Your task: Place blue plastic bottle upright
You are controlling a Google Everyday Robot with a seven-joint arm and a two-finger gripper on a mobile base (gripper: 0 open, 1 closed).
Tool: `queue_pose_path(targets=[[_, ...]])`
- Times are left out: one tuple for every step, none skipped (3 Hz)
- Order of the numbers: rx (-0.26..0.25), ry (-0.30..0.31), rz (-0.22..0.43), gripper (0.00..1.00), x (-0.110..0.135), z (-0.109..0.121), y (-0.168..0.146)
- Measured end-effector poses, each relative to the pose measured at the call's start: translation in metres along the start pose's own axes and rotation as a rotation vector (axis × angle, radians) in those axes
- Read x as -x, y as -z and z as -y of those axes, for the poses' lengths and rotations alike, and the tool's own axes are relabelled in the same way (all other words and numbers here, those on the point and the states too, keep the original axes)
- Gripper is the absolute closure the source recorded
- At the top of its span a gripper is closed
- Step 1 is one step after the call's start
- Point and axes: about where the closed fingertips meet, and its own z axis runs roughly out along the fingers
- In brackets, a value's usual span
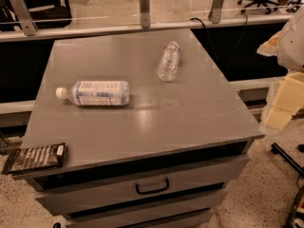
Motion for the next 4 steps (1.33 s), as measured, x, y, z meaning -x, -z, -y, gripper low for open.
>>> queue_pose_path(targets=[[0.000,0.000,0.000,0.00,0.000,0.000,0.000],[0.006,0.075,0.045,0.00,0.036,0.008,-0.006],[0.021,0.204,0.083,0.00,0.104,0.022,-0.018],[0.051,0.319,0.114,0.00,0.179,0.036,-0.033]])
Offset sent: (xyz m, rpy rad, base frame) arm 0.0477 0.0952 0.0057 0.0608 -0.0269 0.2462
